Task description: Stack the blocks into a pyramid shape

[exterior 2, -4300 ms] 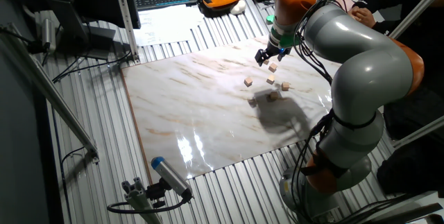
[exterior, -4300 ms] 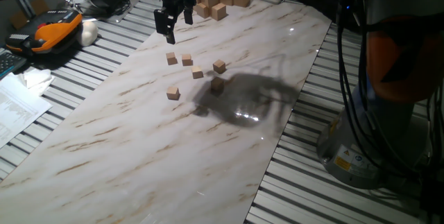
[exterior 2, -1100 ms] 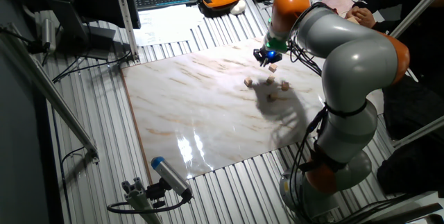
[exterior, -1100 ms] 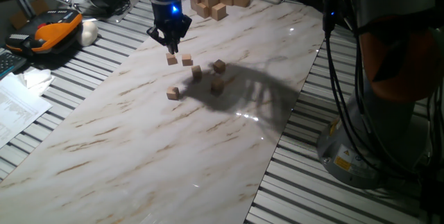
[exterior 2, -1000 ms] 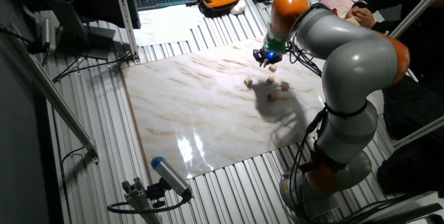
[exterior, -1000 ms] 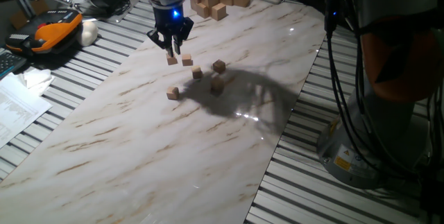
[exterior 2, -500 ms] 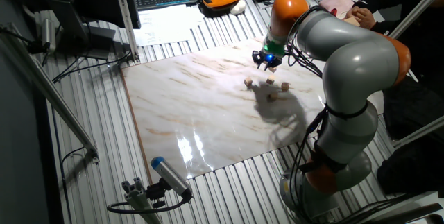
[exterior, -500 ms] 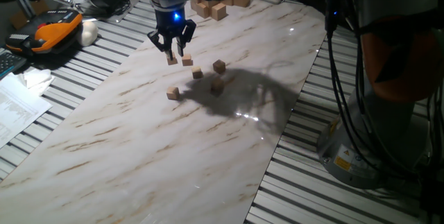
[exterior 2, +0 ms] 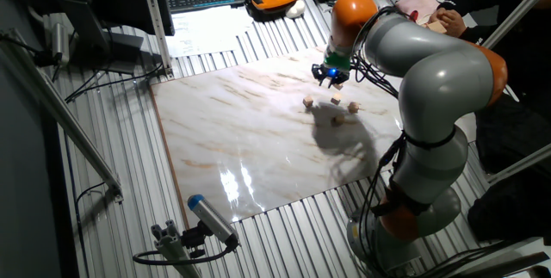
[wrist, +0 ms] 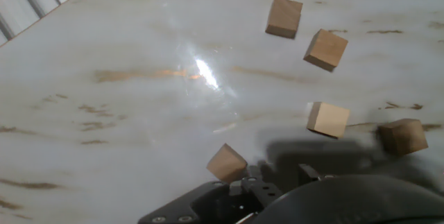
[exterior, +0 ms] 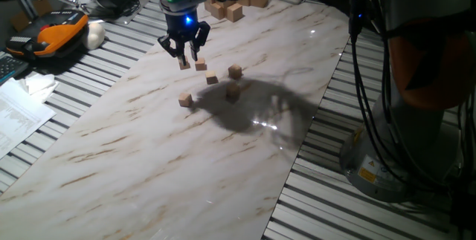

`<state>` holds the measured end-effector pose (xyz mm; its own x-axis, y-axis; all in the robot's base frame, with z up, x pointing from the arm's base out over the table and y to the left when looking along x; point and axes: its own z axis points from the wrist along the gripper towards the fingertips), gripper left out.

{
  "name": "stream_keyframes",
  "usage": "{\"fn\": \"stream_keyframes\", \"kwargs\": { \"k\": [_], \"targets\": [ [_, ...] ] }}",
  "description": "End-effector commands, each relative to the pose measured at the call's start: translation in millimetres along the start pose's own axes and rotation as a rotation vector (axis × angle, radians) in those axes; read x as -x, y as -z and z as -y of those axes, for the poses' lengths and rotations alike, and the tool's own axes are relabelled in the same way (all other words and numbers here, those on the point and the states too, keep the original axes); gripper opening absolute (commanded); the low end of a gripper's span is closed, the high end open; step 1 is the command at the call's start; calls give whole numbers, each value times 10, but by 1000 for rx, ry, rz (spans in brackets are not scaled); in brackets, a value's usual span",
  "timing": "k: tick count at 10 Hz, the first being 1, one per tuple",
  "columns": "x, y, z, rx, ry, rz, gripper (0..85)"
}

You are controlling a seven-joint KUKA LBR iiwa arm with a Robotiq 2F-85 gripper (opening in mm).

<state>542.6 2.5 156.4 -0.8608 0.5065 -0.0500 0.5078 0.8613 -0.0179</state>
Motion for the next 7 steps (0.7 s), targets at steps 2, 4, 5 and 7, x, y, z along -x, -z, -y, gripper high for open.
{"fn": "stream_keyframes", "kwargs": {
  "k": [2,4,5,7],
  "targets": [
    [1,1,3,41,12,-22,340],
    [1,1,3,64,36,-46,340],
    [1,1,3,78,53,-52,340],
    [1,1,3,152,122,-77,340]
  ]
}}
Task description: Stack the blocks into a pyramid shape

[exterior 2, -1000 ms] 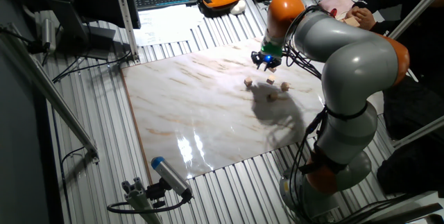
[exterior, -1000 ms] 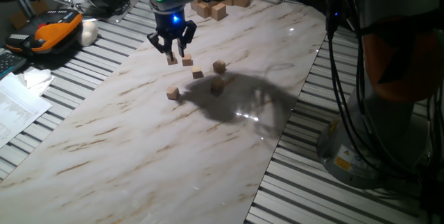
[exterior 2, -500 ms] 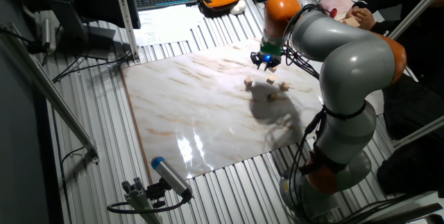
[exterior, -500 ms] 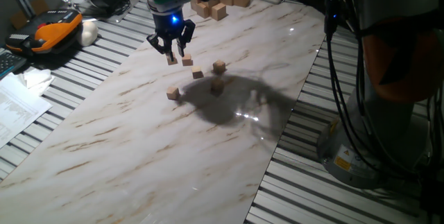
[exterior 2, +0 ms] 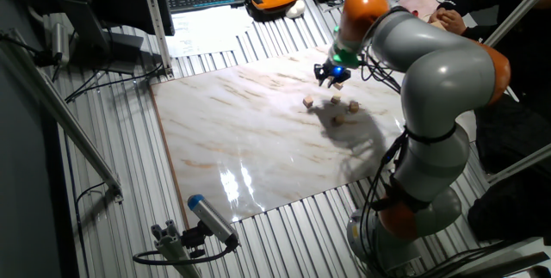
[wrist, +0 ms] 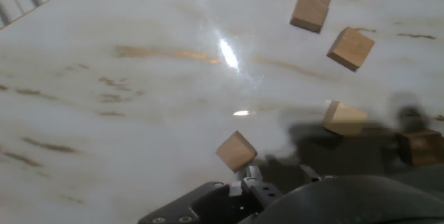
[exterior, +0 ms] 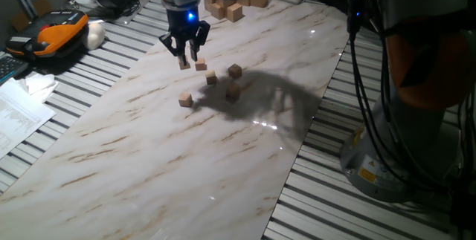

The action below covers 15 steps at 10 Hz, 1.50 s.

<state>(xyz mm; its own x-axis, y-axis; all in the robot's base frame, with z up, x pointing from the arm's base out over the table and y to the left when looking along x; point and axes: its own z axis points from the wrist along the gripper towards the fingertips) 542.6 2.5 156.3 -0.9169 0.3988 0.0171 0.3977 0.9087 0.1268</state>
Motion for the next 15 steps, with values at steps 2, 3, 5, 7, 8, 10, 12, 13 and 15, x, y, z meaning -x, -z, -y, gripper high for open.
{"fn": "stream_keyframes", "kwargs": {
  "k": [2,3,5,7,8,10,12,13,15],
  "targets": [
    [1,2,3,-56,13,52,510],
    [18,-72,-33,-47,5,51,510],
    [44,-178,-76,-50,-7,57,510],
    [52,-332,-130,-58,-23,65,510],
    [43,-452,-172,-68,-9,85,510],
    [48,-663,-214,-71,18,95,510],
    [32,-834,-235,-78,34,105,510],
    [9,-919,-245,-84,37,114,510],
    [-13,-951,-248,-82,-147,70,510]
  ]
}}
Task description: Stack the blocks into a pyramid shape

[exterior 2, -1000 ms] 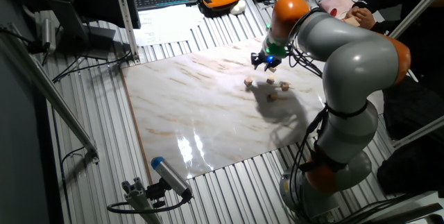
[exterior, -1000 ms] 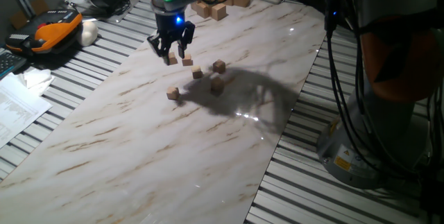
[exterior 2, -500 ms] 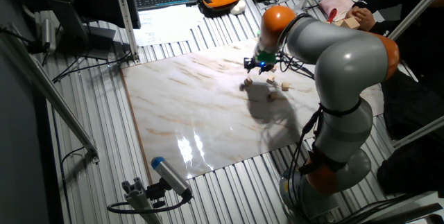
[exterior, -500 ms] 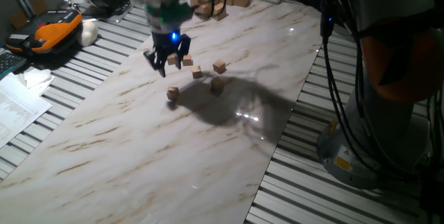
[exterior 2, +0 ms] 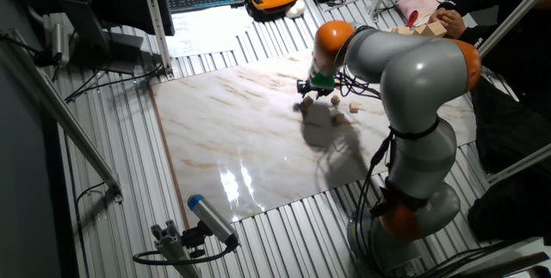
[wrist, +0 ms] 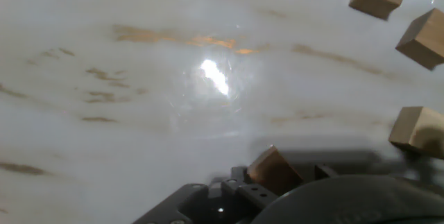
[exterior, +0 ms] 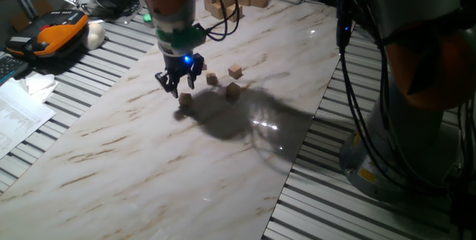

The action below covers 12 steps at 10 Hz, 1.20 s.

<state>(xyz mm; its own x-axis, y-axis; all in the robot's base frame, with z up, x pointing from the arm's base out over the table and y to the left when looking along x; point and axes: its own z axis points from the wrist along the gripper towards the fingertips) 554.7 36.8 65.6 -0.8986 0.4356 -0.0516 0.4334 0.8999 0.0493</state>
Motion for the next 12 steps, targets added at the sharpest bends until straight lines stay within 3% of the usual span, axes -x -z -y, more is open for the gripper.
{"fn": "stream_keyframes", "kwargs": {
  "k": [1,2,4,6,7,12],
  "targets": [
    [-1,12,5,-8,-218,-21,510],
    [-26,27,4,-50,-308,-8,510],
    [-98,-5,8,-58,-488,-5,510],
    [-107,-75,17,-75,-588,4,510],
    [-101,-110,14,-91,-612,11,510],
    [-66,-144,18,-107,-782,18,510]
  ]
}}
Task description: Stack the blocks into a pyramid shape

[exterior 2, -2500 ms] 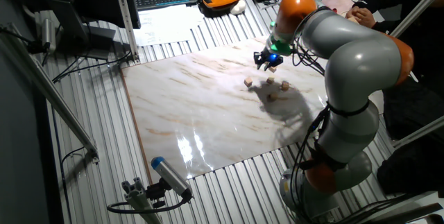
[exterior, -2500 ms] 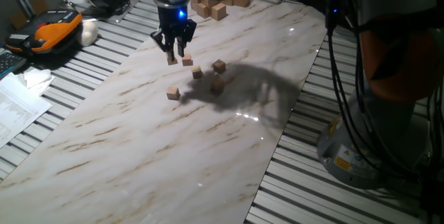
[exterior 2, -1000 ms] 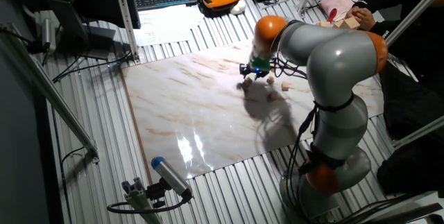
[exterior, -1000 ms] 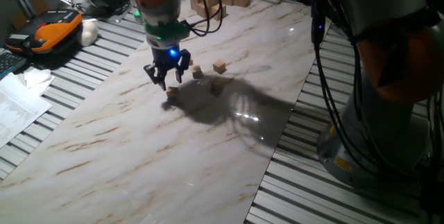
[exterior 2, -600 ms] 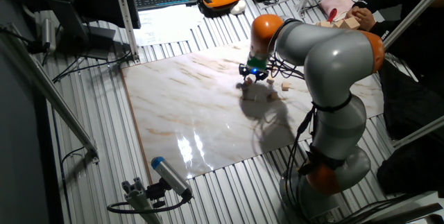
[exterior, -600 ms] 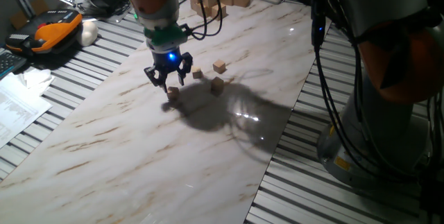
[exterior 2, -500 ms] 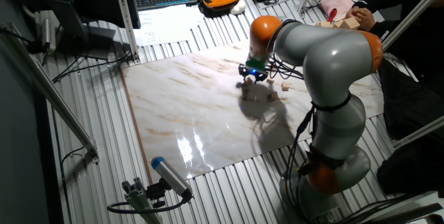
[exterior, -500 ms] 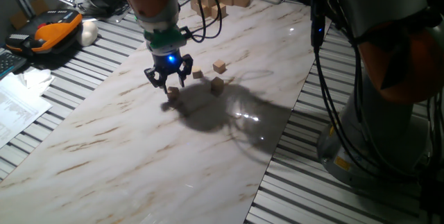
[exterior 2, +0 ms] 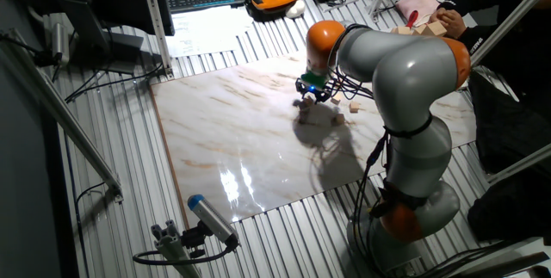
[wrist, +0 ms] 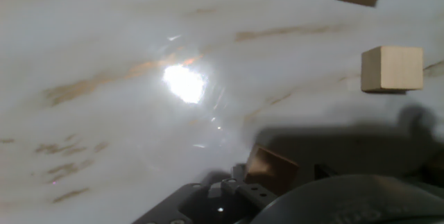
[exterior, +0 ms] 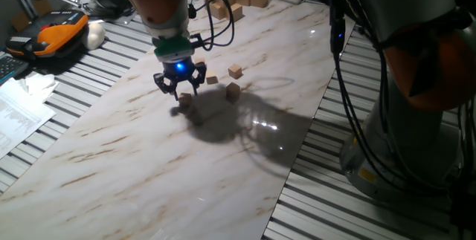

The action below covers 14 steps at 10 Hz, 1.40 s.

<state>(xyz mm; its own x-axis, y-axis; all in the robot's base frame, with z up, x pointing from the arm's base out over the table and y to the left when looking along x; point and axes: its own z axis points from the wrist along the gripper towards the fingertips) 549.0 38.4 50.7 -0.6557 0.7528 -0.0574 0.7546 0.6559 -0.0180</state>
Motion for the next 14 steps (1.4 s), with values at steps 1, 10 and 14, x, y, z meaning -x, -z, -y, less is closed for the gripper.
{"fn": "stream_keyframes", "kwargs": {
  "k": [1,10,14],
  "targets": [
    [3,-10,-1,-27,-402,-5,510],
    [-9,-162,-13,-19,-390,-8,170],
    [-27,-133,-17,1,-300,-15,0]
  ]
}}
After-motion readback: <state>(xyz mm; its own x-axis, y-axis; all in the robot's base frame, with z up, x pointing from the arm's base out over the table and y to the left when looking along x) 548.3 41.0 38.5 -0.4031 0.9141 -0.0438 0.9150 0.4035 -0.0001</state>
